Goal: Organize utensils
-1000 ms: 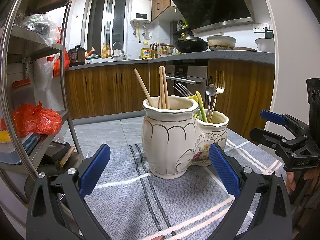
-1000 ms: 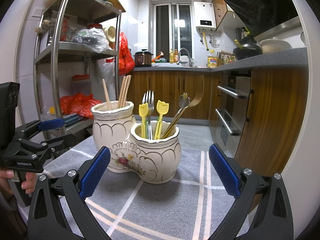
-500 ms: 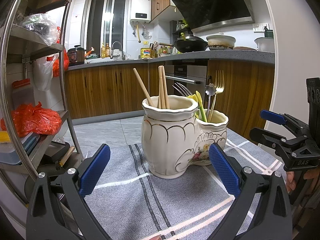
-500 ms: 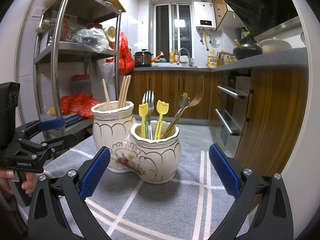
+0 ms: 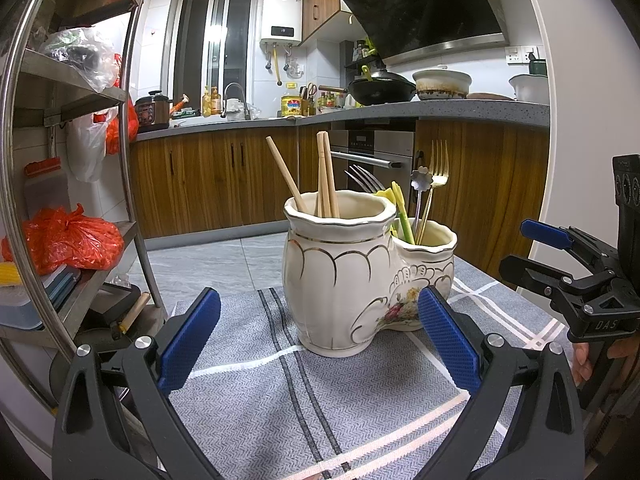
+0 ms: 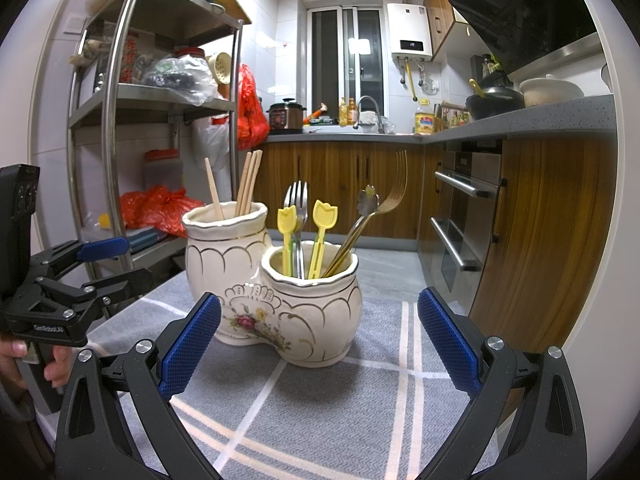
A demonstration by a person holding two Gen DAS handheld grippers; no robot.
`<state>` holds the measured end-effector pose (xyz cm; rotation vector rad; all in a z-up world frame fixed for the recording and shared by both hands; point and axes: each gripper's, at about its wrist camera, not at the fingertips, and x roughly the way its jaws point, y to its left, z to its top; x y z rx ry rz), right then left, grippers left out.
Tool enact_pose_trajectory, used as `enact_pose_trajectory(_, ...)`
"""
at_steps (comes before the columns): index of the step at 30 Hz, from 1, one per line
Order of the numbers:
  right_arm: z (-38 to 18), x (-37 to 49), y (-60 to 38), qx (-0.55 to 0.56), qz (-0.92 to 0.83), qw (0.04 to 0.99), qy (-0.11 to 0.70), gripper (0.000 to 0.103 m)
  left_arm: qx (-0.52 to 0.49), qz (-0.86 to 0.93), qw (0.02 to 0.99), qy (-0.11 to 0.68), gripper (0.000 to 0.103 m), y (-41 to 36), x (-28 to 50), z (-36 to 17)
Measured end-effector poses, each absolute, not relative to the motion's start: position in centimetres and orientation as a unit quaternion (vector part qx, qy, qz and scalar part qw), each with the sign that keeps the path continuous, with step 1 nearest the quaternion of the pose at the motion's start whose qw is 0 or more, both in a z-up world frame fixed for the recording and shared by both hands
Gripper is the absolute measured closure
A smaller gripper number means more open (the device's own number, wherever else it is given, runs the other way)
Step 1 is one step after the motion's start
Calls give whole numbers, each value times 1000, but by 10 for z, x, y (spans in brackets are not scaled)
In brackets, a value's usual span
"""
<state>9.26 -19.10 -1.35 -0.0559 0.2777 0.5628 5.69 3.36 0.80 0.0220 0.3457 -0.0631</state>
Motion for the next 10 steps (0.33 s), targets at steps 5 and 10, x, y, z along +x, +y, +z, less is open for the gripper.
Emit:
enact_pose_trajectory(5, -13, 93, -191, -27, 276, 951, 136, 5, 14, -29, 985, 170, 6, 32, 57, 8)
enact_pose_trajectory(10, -12, 92, -192, -25, 274, 952, 135, 5, 14, -29, 985, 172, 6, 32, 56, 8)
